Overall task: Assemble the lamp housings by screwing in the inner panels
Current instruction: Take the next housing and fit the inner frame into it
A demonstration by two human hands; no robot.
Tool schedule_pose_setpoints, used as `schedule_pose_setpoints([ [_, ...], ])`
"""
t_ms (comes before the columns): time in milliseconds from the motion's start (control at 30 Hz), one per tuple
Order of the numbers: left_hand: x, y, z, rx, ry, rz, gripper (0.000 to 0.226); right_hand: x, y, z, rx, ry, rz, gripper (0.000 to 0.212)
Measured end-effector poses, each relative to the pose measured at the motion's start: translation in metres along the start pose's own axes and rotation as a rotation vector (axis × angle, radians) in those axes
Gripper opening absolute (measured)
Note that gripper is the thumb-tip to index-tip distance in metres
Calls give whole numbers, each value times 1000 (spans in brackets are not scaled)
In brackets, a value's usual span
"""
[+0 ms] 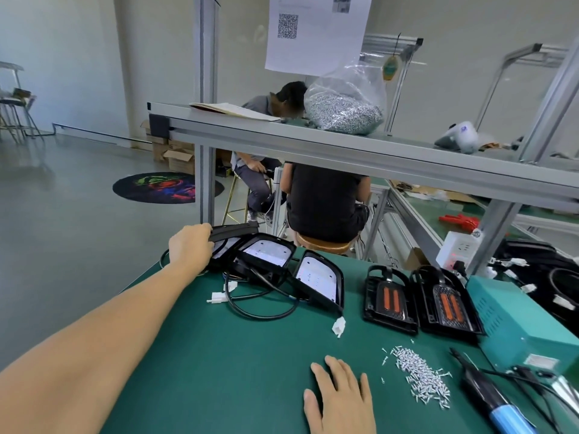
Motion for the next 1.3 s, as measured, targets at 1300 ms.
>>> schedule_pose_setpoints([
  [1300,-263,107,-18,-133,320,660,31,34,3,-17,1062,-132,397,33],
])
Point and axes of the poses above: each hand's wrist, its own x-axis towards the middle knuckle, its own z-axis out of the palm, y = z × x, the point moved 1 cm from there along x, towards the middle knuckle, and after that the axes turned 7 degrees about x, right-handed, at the moved point
